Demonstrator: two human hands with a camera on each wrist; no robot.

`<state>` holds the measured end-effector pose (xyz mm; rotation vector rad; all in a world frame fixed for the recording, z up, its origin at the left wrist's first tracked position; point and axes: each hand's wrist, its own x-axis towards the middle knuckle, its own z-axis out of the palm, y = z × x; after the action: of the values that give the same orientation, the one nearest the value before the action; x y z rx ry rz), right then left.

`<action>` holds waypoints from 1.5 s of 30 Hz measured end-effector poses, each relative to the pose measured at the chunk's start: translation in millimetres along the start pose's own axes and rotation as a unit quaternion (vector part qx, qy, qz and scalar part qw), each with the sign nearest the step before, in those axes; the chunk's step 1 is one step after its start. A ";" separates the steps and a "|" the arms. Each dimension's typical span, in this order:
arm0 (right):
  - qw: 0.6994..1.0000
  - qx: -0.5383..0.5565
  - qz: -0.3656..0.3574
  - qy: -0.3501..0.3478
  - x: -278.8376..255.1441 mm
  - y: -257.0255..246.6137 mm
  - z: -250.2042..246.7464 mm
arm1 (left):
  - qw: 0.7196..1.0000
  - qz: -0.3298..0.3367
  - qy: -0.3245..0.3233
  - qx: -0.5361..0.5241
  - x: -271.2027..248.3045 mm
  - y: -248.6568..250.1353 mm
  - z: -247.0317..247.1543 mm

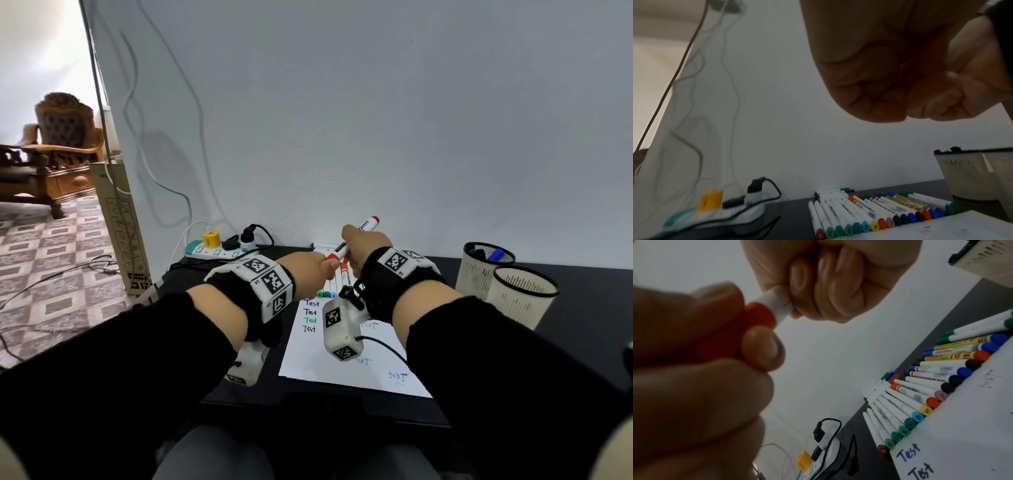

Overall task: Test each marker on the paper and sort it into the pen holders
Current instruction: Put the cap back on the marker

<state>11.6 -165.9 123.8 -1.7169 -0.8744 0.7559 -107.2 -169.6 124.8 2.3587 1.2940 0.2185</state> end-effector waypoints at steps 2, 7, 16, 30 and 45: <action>1.000 -0.009 0.015 0.011 0.9 -2.6 0.2 | 0.997 0.003 0.024 0.068 1.7 1.9 -1.5; 0.999 -0.023 0.031 0.002 4.2 -5.3 0.6 | 0.989 0.026 0.060 0.133 -4.7 6.5 -2.9; 0.998 0.040 0.008 -0.041 8.6 3.6 7.1 | 0.998 0.016 -0.003 0.060 4.6 -8.0 -7.0; 0.998 0.035 0.005 -0.044 12.2 1.2 27.4 | 0.995 -0.002 -0.023 -0.100 11.0 -34.6 -7.8; 0.997 0.061 0.038 0.016 28.6 13.2 7.2 | 0.986 -0.029 -0.028 -0.163 -0.9 -58.0 -18.5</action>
<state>23.7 -141.1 107.0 -1.6557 -0.7300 0.8135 -158.2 -137.7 115.3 2.0350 1.1987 0.3172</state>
